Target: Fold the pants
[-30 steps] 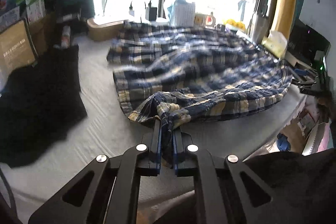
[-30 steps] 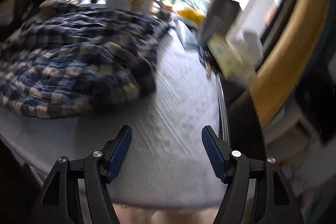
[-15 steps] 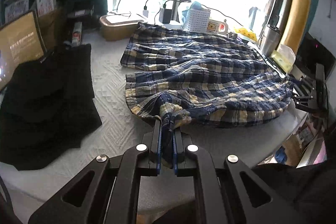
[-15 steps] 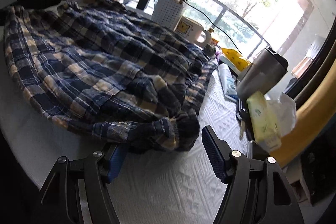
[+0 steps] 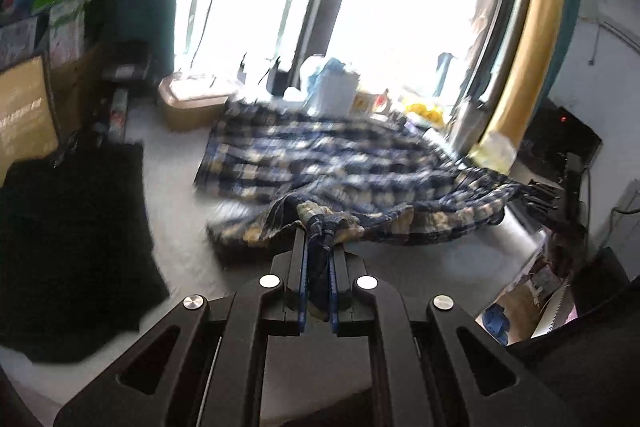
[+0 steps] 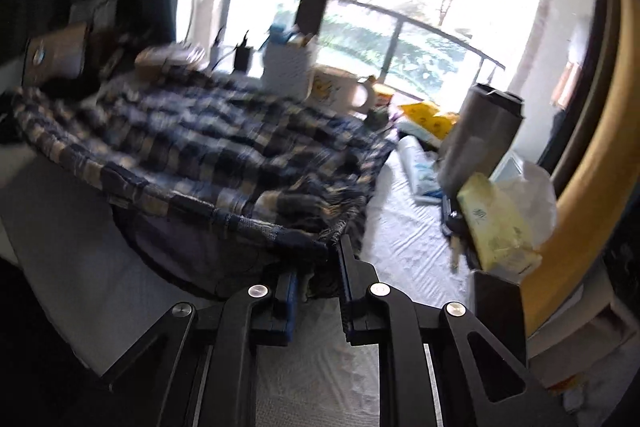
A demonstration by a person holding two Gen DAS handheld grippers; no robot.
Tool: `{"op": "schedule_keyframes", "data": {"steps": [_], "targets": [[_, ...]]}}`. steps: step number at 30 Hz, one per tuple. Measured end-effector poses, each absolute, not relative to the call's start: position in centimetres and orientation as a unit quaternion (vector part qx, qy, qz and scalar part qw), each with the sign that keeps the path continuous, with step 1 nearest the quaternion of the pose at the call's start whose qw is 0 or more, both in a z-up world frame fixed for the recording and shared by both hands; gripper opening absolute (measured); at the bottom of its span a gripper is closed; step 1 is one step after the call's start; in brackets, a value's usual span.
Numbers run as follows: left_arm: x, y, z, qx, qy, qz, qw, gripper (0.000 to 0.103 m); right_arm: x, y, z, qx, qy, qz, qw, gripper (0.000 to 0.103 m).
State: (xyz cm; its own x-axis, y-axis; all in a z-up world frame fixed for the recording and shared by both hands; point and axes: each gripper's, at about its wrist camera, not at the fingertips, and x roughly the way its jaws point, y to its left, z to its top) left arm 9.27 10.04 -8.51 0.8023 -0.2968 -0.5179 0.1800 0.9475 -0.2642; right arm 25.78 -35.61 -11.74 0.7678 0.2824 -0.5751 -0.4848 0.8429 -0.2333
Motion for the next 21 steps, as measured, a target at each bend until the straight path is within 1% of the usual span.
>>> {"op": "schedule_keyframes", "data": {"steps": [8, 12, 21], "targets": [[11.5, 9.4, -4.3, -0.078, 0.237, -0.135, 0.959, 0.007, 27.5, -36.2, -7.8, -0.133, 0.244, 0.197, 0.94, 0.017], [13.5, 10.1, -3.1, -0.071, 0.22, -0.129, 0.964, 0.007, 29.1, -36.7, -6.5, -0.108, 0.237, 0.19, 0.947, 0.017], [20.1, 10.9, -1.9, -0.047, 0.201, -0.124, 0.971, 0.007, 34.8, -35.9, -5.1, -0.089, 0.235, 0.169, 0.953, 0.017]]}}
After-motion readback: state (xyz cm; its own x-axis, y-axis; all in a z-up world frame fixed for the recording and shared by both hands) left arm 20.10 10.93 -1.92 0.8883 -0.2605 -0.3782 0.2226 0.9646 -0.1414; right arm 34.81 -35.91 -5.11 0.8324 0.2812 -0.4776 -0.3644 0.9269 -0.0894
